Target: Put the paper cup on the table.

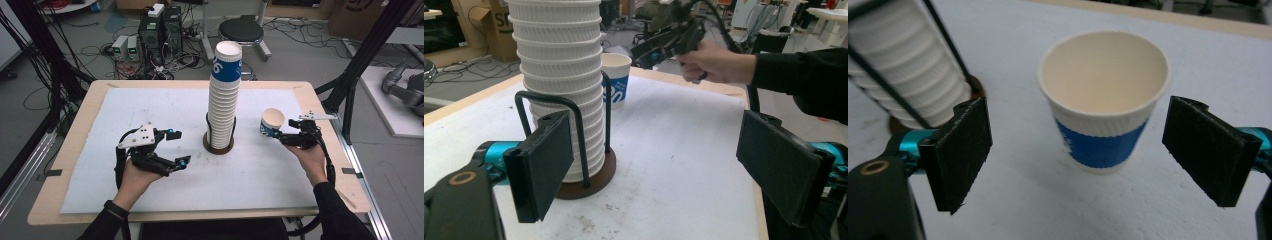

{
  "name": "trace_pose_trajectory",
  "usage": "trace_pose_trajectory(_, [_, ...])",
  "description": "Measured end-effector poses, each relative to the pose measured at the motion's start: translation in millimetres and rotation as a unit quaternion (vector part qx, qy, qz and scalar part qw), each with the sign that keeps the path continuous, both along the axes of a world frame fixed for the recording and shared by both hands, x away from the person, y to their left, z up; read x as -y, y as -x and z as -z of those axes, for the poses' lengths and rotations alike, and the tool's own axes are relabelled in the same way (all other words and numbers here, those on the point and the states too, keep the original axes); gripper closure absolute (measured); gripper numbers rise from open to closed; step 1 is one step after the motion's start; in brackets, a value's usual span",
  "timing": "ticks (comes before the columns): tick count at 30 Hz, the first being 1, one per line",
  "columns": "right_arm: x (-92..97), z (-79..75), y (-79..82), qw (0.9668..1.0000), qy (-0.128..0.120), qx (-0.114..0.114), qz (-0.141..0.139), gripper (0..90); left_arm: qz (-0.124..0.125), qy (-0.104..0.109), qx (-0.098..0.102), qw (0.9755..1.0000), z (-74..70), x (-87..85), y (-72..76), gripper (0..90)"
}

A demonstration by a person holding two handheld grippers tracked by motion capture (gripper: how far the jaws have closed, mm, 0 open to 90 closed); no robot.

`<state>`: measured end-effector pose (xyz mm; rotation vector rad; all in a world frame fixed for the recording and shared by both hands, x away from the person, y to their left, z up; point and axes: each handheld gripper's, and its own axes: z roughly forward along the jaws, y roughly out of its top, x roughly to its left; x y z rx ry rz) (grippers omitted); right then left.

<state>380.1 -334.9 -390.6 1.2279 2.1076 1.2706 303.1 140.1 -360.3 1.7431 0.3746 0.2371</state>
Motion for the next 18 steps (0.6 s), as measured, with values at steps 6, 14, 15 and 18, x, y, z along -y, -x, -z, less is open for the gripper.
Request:
trace_pose_trajectory(6, [-2.8,-13.6,18.4,0.9985,-0.026,0.017,-0.045,12.5,0.004,0.000,0.002,1.0000,-0.4,2.1,-0.7,15.2])
trace_pose_trajectory(14, [-5.1,-33.6,42.1,0.9906,-0.063,0.069,-0.099,12.8,0.004,0.004,-0.002,1.0000,0.2,3.6,-3.4,15.2])
trace_pose_trajectory(15, [-5.7,-36.7,45.5,0.9881,-0.070,0.080,-0.111,12.8,0.006,0.006,-0.001,1.0000,-0.1,3.5,-3.7,15.2])
trace_pose_trajectory(18, [-8.7,-46.0,55.1,0.9816,-0.076,0.112,-0.134,12.9,0.004,0.010,-0.002,0.9999,-0.9,4.0,-3.0,15.2])
